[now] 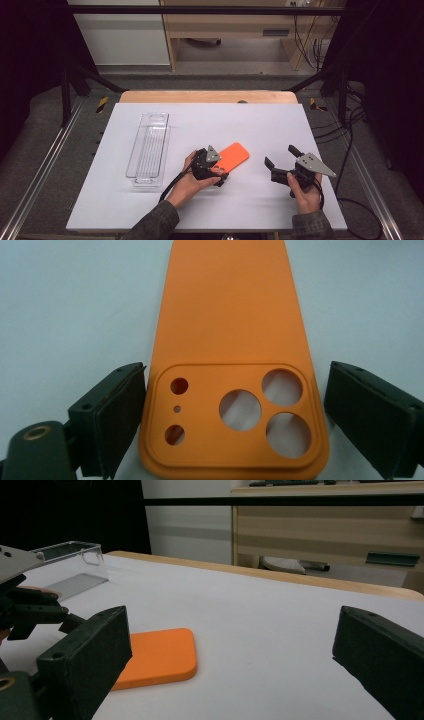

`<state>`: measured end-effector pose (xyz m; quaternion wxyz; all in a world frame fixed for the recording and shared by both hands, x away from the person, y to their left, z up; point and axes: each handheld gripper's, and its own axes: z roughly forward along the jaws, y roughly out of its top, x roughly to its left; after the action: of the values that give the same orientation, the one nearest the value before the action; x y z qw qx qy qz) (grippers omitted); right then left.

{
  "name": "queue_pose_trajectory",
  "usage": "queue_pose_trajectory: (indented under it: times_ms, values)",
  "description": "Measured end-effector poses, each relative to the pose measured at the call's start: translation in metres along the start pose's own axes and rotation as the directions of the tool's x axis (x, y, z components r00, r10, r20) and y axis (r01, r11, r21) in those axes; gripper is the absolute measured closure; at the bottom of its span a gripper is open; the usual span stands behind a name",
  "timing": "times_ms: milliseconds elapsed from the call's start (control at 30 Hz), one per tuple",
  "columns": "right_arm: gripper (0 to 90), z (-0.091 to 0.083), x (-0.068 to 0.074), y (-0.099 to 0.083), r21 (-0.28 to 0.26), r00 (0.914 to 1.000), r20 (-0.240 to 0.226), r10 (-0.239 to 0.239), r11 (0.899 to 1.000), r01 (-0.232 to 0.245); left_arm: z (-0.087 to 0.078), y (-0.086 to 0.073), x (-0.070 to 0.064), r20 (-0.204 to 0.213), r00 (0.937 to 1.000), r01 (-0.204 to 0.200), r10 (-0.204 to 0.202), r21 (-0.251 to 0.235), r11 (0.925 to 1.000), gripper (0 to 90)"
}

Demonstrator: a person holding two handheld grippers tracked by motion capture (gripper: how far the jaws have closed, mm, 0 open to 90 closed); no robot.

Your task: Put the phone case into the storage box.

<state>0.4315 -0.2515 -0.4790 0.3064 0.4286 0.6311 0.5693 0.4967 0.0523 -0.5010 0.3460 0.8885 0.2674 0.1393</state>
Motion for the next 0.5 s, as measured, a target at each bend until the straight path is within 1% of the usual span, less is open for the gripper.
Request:
queue_pose_trajectory:
  times_ms: [100, 200, 400, 500]
  values:
    - [2.2, 0.0000, 0.0000, 0.0000, 0.000, 1.0000, 0.000, 0.000, 1.000, 0.000, -0.0005, 0.0001, 0.0001, 0.002, 1.0000, 0.001, -0.001, 0.000, 1.0000, 11.6]
    - [2.2, 0.0001, 0.0001, 0.0000, 0.001, 1.0000, 0.000, 0.000, 1.000, 0.000, -0.0012, -0.0002, 0.0003, 0.007, 0.9999, 0.007, -0.007, -0.001, 1.0000, 15.2]
    - [2.2, 0.0000, 0.0002, 0.0000, 0.001, 1.0000, 0.000, 0.000, 1.000, 0.000, -0.0018, 0.0007, -0.0007, 0.004, 1.0000, 0.007, -0.007, 0.007, 1.0000, 16.2]
    - [2.2, -0.0001, 0.0002, 0.0000, 0.001, 1.0000, 0.000, 0.000, 1.000, 0.000, -0.0030, 0.0012, -0.0010, 0.000, 1.0000, -0.003, 0.003, 0.009, 1.0000, 16.5]
